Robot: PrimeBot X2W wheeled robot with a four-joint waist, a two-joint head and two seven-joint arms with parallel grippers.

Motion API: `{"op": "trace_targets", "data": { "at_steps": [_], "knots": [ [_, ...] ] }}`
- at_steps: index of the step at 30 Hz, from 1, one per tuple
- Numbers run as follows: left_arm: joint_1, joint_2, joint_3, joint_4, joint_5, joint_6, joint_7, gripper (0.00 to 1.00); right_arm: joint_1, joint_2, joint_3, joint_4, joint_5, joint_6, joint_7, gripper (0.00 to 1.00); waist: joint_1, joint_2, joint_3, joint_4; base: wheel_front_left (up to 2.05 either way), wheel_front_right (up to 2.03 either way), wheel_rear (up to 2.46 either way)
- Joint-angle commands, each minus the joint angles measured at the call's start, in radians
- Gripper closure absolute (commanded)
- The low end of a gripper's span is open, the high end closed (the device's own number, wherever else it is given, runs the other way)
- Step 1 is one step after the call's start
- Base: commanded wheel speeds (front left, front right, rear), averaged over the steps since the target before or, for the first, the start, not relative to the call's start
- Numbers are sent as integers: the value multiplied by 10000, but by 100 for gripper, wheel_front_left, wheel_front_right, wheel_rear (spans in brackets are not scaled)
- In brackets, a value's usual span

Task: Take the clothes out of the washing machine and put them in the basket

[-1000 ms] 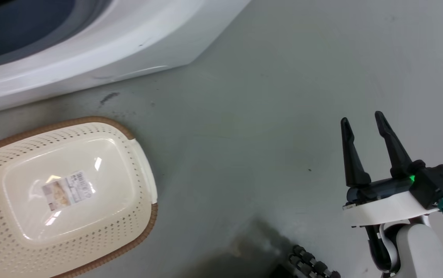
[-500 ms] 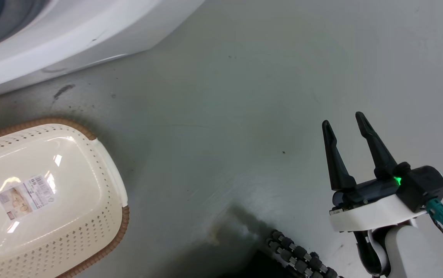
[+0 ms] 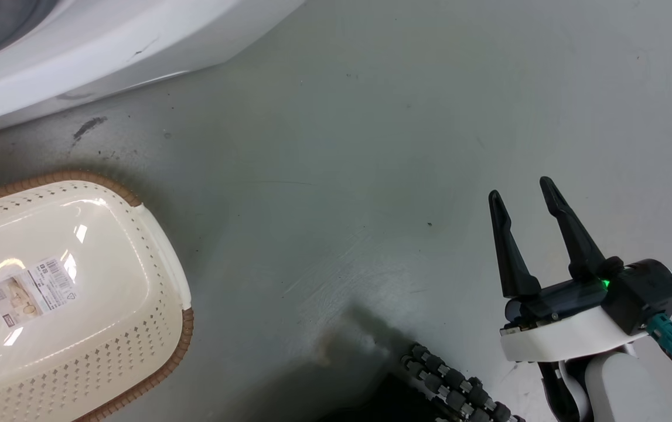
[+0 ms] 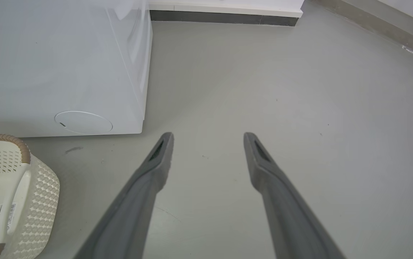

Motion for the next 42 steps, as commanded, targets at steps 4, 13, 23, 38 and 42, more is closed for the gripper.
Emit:
{"op": "trace_targets", "data": {
  "at_steps": [4,13,23,38,42],
  "knots": [
    [108,-53,-115,30,-287,-68,148,100,-93,9,71,-144,76,-7,-21,0,0,0,90,39,0,0,0],
    [-156,169,-391,-443,-557,-73,-292,100,-316,9,120,-63,72,-7,-21,0,0,0,95,30,0,0,0],
    [38,126,-523,-777,-803,-72,-1469,100,-669,9,134,88,57,-7,-21,0,0,0,-237,88,0,0,0],
    [1952,-1294,-330,-46,-1799,-37,-4385,100,-449,6,-855,346,-619,-7,-21,0,0,0,-2032,1386,0,0,0],
    [2733,-1807,-477,30,-2040,-60,-5159,100,-321,3,-1105,471,-855,-7,-21,0,0,0,-2579,1805,0,0,0]
  ]
}}
